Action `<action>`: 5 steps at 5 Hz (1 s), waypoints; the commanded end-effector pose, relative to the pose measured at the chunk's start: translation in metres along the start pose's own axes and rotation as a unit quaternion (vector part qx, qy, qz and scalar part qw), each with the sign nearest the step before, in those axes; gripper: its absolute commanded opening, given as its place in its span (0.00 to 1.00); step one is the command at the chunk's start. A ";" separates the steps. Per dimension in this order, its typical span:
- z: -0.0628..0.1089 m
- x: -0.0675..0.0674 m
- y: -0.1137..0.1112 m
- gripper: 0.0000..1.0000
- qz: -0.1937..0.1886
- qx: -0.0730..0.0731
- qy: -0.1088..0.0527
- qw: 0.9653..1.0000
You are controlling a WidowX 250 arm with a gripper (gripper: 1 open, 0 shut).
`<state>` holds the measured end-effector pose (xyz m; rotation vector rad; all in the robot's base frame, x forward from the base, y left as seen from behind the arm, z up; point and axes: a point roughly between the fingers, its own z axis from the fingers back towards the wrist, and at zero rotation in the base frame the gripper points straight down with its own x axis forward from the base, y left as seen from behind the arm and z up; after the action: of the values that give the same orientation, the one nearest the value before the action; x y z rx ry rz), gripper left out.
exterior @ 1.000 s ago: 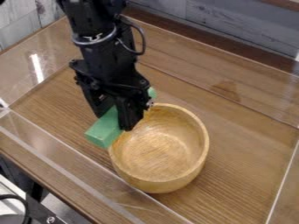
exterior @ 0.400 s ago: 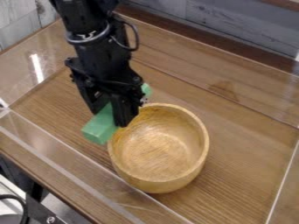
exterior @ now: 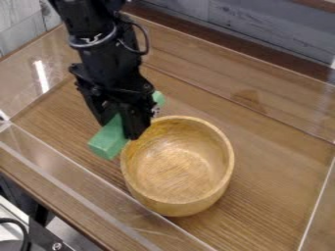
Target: Remove the green block from inside the brown bowl and put it on the table
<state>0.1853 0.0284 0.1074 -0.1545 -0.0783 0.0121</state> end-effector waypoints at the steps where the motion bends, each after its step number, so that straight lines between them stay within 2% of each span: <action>1: 0.003 0.003 0.004 0.00 0.003 0.001 -0.013 1.000; 5: -0.001 0.009 0.013 0.00 0.012 -0.002 -0.021 1.000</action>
<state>0.1886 0.0382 0.0976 -0.1683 -0.0826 0.0329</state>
